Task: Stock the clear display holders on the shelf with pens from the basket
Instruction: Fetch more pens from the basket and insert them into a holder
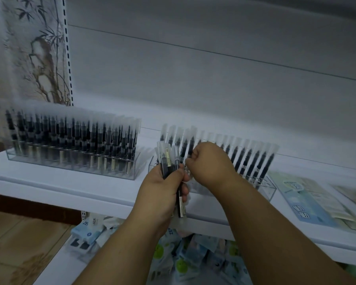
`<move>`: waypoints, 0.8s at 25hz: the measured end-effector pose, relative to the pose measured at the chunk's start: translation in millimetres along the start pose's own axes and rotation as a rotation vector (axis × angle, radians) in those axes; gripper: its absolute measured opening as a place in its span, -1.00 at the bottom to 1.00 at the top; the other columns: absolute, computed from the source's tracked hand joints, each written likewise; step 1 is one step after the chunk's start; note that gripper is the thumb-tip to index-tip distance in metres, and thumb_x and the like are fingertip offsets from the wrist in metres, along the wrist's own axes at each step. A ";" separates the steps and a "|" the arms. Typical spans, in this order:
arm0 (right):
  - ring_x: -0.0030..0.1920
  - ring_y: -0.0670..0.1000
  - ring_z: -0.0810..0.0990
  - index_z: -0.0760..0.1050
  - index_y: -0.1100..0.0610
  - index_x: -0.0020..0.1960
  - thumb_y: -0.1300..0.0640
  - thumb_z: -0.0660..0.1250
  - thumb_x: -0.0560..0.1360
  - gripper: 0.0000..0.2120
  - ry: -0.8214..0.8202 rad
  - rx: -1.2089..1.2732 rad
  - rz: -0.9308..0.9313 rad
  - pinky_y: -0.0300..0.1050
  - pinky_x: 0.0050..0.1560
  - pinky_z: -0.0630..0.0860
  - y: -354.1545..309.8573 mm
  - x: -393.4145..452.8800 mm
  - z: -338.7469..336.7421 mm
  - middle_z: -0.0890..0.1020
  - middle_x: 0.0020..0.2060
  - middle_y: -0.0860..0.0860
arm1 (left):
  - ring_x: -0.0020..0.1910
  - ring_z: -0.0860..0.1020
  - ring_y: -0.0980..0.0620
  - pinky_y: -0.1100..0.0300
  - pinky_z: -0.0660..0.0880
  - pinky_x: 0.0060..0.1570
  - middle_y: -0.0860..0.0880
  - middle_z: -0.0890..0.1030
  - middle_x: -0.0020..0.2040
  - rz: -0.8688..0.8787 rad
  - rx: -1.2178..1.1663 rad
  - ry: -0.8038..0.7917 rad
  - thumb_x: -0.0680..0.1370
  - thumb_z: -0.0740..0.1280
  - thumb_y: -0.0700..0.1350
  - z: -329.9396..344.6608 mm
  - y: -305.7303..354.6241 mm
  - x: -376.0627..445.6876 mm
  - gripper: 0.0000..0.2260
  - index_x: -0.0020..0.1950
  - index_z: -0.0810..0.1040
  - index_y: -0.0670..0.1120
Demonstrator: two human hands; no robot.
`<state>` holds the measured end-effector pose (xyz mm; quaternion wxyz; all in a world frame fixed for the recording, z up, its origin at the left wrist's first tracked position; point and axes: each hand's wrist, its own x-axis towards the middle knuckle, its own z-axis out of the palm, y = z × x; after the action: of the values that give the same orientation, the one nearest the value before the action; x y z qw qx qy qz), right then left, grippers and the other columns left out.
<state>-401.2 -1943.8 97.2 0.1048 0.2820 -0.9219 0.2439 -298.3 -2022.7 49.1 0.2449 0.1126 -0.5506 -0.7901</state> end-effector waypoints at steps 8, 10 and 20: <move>-0.52 0.06 0.37 0.28 0.14 -0.45 0.04 0.38 0.47 -0.57 -0.028 -0.016 0.067 -0.18 -0.46 0.33 -1.5 5.4 0.1 0.38 -0.56 0.05 | -0.41 0.47 0.01 0.15 0.44 -0.44 -0.09 0.59 -0.30 -0.032 -0.048 0.020 0.62 0.28 -0.21 -4.0 1.9 1.6 -0.90 0.02 0.58 -0.19; -0.48 0.14 0.49 0.34 0.15 -0.42 -0.02 0.36 0.50 -0.59 0.034 0.051 0.062 -0.07 -0.37 0.54 -1.2 2.2 -1.0 0.49 -0.52 0.12 | -0.41 0.48 0.01 0.15 0.44 -0.43 -0.09 0.60 -0.29 -0.032 -0.049 0.026 0.61 0.29 -0.20 -5.5 2.7 2.2 -0.89 0.05 0.58 -0.20; -0.55 0.02 0.47 0.53 0.33 -0.16 0.09 0.29 0.61 -0.68 -0.268 0.833 0.119 -0.21 -0.44 0.46 -13.7 -36.1 -25.7 0.50 -0.47 0.14 | -0.39 0.56 0.00 0.14 0.49 -0.39 -0.14 0.64 -0.27 -0.052 -0.029 -0.069 0.59 0.32 -0.18 0.8 13.6 -4.6 -0.88 -0.01 0.61 -0.22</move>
<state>-362.3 -1923.7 112.7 -0.1524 0.2757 -0.7651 0.5616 -291.2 -2023.4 61.6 0.2067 0.0961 -0.5442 -0.8074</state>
